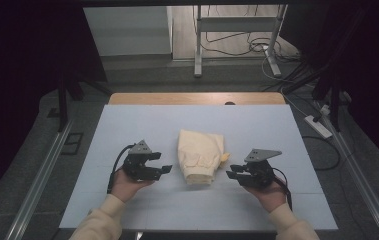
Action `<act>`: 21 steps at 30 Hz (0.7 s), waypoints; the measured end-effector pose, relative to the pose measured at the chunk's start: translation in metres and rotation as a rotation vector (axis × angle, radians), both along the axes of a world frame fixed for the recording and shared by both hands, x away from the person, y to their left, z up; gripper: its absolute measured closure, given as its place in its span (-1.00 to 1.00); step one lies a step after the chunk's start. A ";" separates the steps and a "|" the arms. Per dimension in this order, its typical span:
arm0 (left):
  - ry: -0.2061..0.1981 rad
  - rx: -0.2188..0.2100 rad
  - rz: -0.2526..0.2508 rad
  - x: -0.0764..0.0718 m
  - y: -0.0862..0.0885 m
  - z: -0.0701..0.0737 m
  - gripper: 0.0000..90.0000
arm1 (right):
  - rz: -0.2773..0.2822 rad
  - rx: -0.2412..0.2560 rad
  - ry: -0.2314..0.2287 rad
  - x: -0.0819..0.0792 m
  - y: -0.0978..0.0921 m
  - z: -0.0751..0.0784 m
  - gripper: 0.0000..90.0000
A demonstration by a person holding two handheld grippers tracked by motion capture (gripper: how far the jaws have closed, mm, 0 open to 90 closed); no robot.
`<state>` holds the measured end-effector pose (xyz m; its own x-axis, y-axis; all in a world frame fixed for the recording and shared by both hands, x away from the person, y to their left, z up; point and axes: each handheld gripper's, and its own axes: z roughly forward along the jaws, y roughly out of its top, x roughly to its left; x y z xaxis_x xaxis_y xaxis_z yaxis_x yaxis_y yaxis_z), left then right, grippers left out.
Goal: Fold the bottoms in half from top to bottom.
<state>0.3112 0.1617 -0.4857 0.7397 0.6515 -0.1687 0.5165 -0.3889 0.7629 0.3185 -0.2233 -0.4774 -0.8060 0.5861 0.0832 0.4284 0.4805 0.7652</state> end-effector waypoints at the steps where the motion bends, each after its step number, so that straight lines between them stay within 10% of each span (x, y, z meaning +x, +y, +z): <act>1: 0.005 -0.008 0.006 -0.003 0.002 -0.001 -0.31 | -0.008 0.000 0.004 -0.001 -0.002 -0.001 0.34; 21: 0.029 0.017 0.064 -0.039 0.040 -0.013 -0.33 | -0.078 -0.038 -0.016 -0.028 -0.050 -0.011 -0.17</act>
<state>0.2723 0.2016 -0.4982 0.6912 0.7005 -0.1777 0.5624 -0.3669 0.7410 0.2906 -0.2729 -0.4883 -0.7589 0.6495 0.0474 0.4536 0.4750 0.7541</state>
